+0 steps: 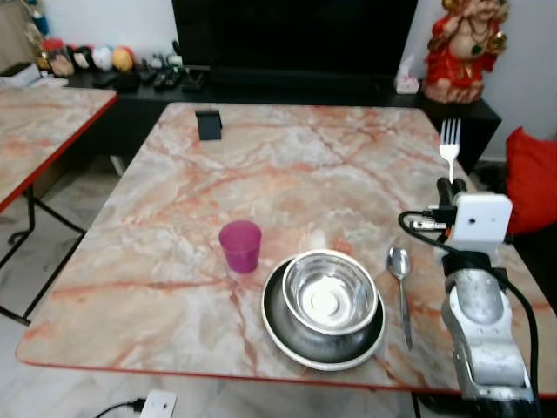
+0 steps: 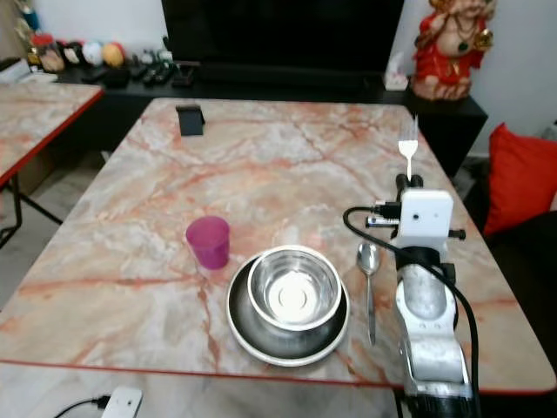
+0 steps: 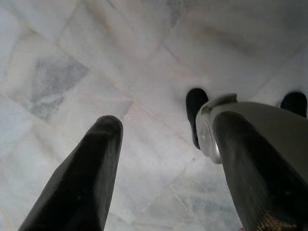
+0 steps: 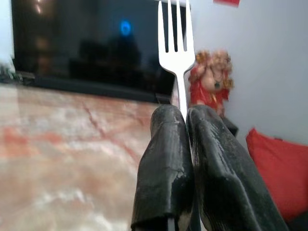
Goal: Setting the table
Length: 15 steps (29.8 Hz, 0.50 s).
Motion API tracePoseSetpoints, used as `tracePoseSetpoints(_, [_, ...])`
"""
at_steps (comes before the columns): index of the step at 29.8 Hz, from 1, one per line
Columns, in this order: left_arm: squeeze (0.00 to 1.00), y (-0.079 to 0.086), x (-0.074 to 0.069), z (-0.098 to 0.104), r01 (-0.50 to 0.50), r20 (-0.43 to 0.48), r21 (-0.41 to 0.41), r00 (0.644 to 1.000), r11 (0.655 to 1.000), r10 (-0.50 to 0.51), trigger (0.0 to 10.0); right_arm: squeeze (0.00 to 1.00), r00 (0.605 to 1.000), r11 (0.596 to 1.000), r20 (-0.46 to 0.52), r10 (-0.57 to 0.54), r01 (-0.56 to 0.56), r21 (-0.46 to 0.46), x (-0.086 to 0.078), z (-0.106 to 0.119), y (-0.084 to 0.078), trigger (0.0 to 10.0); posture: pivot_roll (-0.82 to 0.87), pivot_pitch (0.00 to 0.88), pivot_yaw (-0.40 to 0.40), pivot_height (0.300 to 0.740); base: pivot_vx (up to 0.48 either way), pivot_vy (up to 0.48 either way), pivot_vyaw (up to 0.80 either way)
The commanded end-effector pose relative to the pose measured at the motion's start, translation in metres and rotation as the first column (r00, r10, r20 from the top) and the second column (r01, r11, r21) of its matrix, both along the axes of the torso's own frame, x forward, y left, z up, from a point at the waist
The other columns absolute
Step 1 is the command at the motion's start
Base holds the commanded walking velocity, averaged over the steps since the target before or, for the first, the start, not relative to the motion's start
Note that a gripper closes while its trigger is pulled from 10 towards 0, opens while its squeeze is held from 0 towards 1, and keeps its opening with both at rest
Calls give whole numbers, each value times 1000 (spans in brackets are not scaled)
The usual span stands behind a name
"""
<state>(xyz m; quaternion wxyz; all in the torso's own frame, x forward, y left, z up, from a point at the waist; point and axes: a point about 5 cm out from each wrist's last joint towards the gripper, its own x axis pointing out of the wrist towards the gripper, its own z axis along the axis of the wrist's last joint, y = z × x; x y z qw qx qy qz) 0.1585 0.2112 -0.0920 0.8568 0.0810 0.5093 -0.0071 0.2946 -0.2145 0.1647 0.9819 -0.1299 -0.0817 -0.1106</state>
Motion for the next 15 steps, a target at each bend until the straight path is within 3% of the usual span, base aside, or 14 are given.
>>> tracePoseSetpoints(1, [0, 0, -5, -2, 1, -24, -3, 1000, 1000, -1, 10000, 0, 996, 999, -87, -39, 39, -3, 4, -9, -9, 10000, -4, 0, -12, 740, 0, 0, 0])
tracePoseSetpoints(2, [0, 0, -5, -2, 0, -25, -5, 1000, 1000, -1, 10000, 0, 987, 998, -148, -56, 61, 32, 8, -15, -13, 10000, -4, 0, -12, 740, 0, 0, 0])
tracePoseSetpoints(7, [0, -1, -5, -2, -1, -26, -7, 1000, 1000, 0, 10000, 0, 961, 991, -263, -86, 110, 80, 19, -25, -20, 10000, -7, 0, -11, 740, 0, 0, 0])
tracePoseSetpoints(14, [0, -2, -4, -2, 3, -29, -12, 1000, 1000, -4, 10000, 0, 924, 979, -372, -84, 146, 142, 35, -31, -20, 10000, -14, 0, -9, 740, 0, 0, 0])
tracePoseSetpoints(15, [0, -2, -4, -2, 7, -30, -12, 1000, 1000, -8, 10000, 0, 897, 977, -440, -52, 136, 162, 37, -39, -16, 10000, -14, 0, -9, 740, 0, 0, 0])
